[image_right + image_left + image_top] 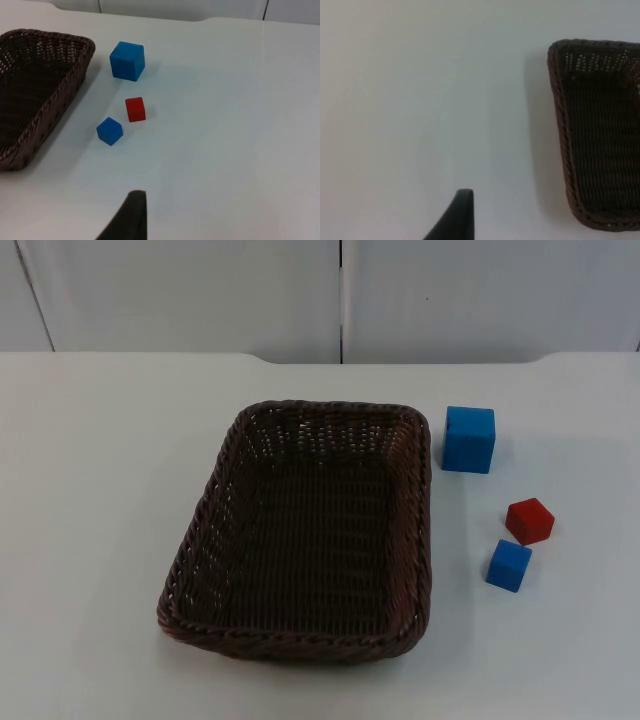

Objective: Pick up the basket with the left hand and place the largest block into the basket with the right hand.

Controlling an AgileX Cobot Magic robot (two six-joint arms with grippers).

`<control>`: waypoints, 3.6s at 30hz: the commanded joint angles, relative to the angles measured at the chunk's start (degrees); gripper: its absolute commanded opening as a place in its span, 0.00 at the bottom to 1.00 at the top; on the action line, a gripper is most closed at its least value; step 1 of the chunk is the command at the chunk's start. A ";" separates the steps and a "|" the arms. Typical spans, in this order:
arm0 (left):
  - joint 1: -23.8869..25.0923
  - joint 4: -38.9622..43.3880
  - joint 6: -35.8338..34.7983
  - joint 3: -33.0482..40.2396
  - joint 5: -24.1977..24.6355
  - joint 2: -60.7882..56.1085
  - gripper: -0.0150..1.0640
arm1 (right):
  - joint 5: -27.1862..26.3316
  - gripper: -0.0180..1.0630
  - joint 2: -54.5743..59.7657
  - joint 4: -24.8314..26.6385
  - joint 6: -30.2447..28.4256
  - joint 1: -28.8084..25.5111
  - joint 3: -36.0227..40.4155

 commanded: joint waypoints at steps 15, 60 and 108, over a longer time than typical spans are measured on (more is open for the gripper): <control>0.08 -11.81 11.38 -2.81 -1.23 12.43 0.93 | -0.19 0.99 -0.21 0.07 -0.11 -0.45 0.00; -9.18 -16.76 18.34 -18.10 -7.70 56.02 0.93 | -0.19 0.99 -0.21 0.07 -0.11 -0.45 0.00; -13.76 -13.56 13.83 -36.07 -11.35 84.78 0.93 | -0.19 0.99 -0.21 -0.40 0.51 -0.45 0.00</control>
